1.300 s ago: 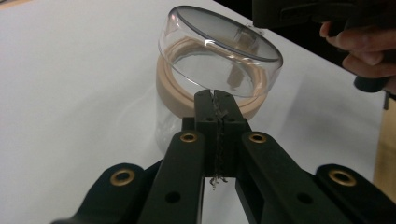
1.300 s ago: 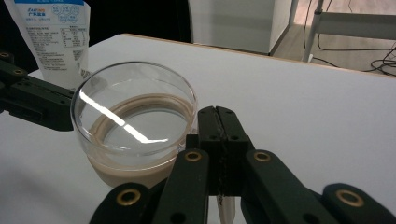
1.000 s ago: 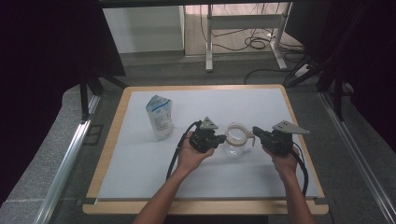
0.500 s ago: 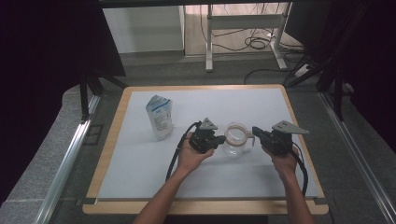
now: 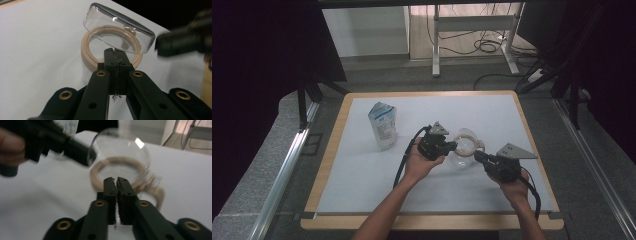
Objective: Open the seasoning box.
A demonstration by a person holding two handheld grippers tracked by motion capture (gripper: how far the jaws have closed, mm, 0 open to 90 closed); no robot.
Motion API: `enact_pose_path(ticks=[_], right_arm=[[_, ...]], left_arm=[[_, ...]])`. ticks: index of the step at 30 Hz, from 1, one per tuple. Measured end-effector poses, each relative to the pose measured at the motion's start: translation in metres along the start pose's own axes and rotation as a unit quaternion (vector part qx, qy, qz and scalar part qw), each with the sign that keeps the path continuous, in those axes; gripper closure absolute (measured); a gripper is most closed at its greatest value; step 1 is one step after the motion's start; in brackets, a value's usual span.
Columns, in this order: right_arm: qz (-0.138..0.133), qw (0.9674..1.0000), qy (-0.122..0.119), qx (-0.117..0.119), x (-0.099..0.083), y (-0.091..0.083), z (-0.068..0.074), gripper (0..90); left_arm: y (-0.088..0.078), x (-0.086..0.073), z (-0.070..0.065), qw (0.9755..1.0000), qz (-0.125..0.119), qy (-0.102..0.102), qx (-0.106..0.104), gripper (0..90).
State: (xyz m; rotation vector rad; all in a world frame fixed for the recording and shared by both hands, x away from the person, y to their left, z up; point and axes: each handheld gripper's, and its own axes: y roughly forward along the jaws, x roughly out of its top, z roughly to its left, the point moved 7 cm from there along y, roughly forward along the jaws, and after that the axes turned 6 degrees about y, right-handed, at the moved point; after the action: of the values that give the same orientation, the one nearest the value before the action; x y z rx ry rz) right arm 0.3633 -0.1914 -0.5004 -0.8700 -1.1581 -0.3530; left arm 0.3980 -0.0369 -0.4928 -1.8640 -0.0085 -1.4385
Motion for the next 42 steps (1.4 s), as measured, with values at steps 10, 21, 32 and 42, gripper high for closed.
enact_pose_path(ticks=[10,21,32,42], right_arm=[[0.046,0.9989,0.004,-0.004,-0.037,0.015,0.009,44.7],[0.063,0.9980,0.002,-0.003,-0.052,0.017,0.011,42.0],[0.068,0.9976,0.006,-0.009,-0.056,0.017,0.007,42.0],[0.068,0.9977,0.003,-0.009,-0.057,0.019,0.008,41.8]], left_arm=[[0.004,0.027,-0.008,0.9998,-0.003,0.003,-0.017,90.0],[0.024,0.057,-0.032,0.9990,0.010,0.031,-0.033,89.9],[0.032,0.059,-0.038,0.9980,0.009,0.041,-0.048,89.4],[-0.001,0.030,-0.019,0.9988,-0.009,0.024,-0.042,85.8]])
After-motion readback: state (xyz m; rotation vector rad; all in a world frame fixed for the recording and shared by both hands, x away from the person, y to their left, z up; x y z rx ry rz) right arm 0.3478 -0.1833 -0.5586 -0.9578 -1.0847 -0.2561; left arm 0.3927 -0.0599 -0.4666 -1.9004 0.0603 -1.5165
